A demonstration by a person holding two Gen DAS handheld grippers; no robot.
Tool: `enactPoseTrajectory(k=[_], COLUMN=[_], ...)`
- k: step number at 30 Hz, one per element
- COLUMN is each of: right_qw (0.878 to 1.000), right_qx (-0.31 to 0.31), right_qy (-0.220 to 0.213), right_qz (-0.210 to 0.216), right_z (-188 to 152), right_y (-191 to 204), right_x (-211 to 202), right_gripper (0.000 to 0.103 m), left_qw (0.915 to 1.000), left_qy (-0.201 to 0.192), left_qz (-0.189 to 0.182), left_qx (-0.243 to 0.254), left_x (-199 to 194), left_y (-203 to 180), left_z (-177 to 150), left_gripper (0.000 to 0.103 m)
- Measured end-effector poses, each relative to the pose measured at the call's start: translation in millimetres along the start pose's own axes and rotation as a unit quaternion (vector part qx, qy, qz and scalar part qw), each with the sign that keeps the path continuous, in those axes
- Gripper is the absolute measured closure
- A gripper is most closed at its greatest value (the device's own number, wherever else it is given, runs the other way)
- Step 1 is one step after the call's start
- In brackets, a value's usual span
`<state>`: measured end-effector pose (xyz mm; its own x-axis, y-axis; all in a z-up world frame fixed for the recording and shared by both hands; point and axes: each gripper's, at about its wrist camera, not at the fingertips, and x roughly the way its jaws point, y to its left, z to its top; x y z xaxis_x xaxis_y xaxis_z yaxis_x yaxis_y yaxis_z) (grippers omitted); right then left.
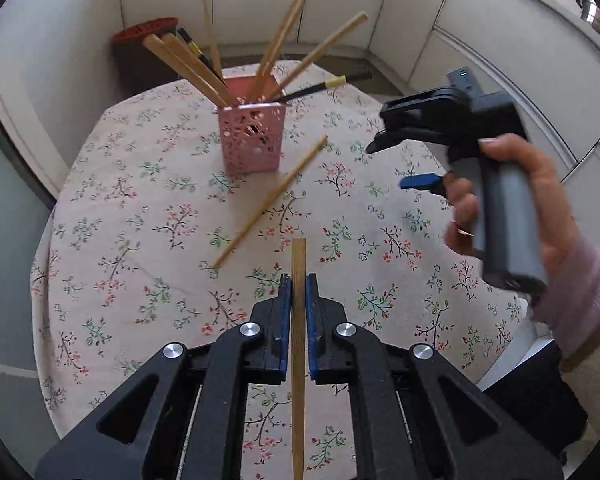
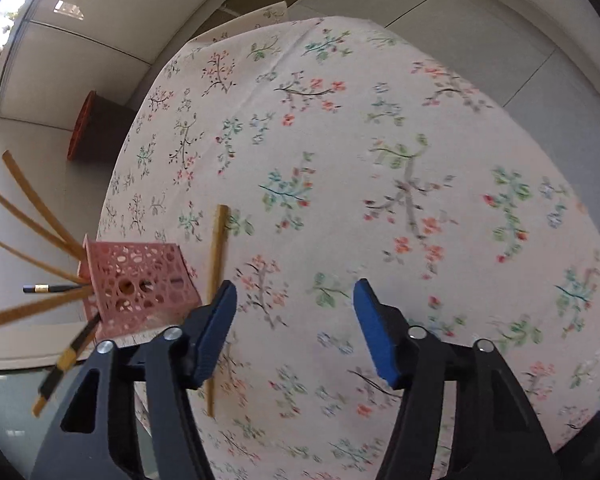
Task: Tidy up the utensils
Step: 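Close the left gripper on a loose wooden chopstick, then grasp the other wooden chopstick with the right gripper while the left gripper holds its chopstick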
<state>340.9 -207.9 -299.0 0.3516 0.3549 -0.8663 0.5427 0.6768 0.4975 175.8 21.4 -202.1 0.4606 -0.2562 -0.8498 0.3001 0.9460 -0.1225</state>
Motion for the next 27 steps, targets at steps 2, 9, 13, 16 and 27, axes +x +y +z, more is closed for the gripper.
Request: enactPoseTrajectory(k=[2,9,13,16,27], right_qw=[1.000,1.000,0.997,0.982,0.979], right_qx=[0.011,-0.012,-0.044,-0.120,-0.144], right_qy=[0.003,-0.005,-0.005,-0.018,0.007], right_qz=[0.022,-0.022,-0.069,-0.146,-0.146], right_z=[7.8,28.8,33.7,27.6,19.7], right_y=[13.2,51.9,71.5,90.2,33.4], right_x=[16.8,47.1,58.3,66.0,31.5], right_gripper=[0.046,0.049,0.049,0.071,0.095], left_qw=[0.9999,0.9980,0.9972,0.9970,0.9967], left_qy=[-0.009,-0.029,-0.036,-0.037,-0.040], left_qz=[-0.006,-0.037,-0.044,-0.046,-0.049], left_qx=[-0.010,-0.041,-0.049,-0.051,-0.051], left_x=[-10.1,-13.1,-16.0,-16.5,-23.1], left_y=[15.5,40.6,44.5,44.2,39.3], left_z=[1.5,15.0,18.6,20.4,19.5], left_gripper=[0.097,0.097,0.097,0.097,0.097])
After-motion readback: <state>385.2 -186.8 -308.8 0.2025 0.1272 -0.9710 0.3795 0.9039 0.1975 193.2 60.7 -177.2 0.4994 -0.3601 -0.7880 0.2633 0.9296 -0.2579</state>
